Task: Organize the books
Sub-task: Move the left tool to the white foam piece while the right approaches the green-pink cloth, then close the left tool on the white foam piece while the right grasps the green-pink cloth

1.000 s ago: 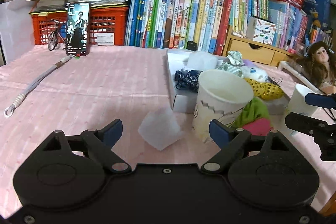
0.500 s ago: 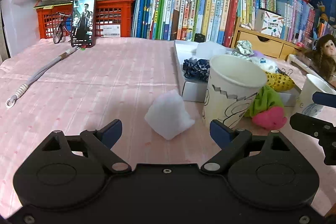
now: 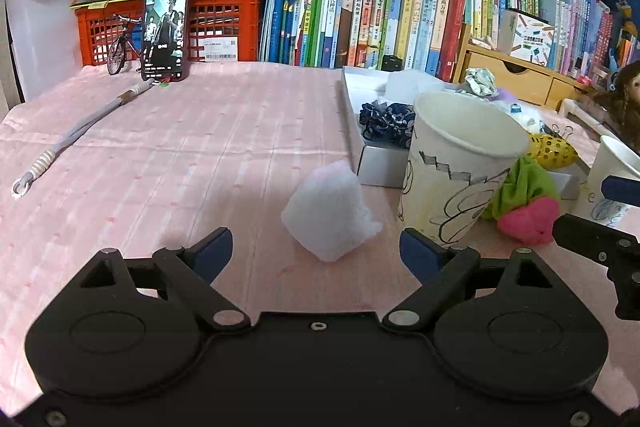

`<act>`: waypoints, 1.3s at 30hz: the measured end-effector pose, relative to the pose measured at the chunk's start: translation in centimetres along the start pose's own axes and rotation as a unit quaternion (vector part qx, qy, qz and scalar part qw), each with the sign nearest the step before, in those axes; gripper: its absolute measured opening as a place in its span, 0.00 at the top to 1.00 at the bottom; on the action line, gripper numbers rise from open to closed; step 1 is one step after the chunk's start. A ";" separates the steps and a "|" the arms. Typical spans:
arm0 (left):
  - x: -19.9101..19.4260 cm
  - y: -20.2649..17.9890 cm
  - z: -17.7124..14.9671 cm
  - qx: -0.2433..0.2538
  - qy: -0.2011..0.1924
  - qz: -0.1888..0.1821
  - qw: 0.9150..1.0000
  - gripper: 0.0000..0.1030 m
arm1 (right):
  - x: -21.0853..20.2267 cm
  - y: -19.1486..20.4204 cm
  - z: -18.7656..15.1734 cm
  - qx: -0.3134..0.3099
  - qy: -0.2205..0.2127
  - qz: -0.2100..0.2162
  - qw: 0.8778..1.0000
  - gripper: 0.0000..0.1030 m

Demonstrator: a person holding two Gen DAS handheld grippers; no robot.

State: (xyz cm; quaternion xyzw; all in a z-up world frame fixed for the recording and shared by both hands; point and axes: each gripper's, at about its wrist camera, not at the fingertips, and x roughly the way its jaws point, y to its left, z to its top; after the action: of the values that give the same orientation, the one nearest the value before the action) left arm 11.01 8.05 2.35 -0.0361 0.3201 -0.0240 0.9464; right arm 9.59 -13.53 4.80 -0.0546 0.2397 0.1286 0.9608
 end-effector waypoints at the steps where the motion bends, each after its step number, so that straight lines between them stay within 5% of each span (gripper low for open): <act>1: 0.1 0.0 0.0 0.000 0.001 0.000 1.000 0.13 | 0.0 0.0 0.0 0.000 0.000 -0.001 1.000 0.04; 24: 1.7 0.2 0.2 -0.018 0.016 0.007 1.000 0.16 | 1.8 0.8 0.2 -0.013 0.023 0.005 1.000 0.05; 39: 2.4 0.2 0.8 -0.024 0.016 -0.001 1.000 0.26 | 3.2 2.1 0.6 -0.050 0.041 0.006 0.998 0.20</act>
State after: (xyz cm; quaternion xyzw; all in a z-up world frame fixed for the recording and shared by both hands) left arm 13.46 8.09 1.51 -0.0591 0.3356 -0.0181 0.9400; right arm 12.02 -10.74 3.69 -0.1059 0.2725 0.1434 0.9455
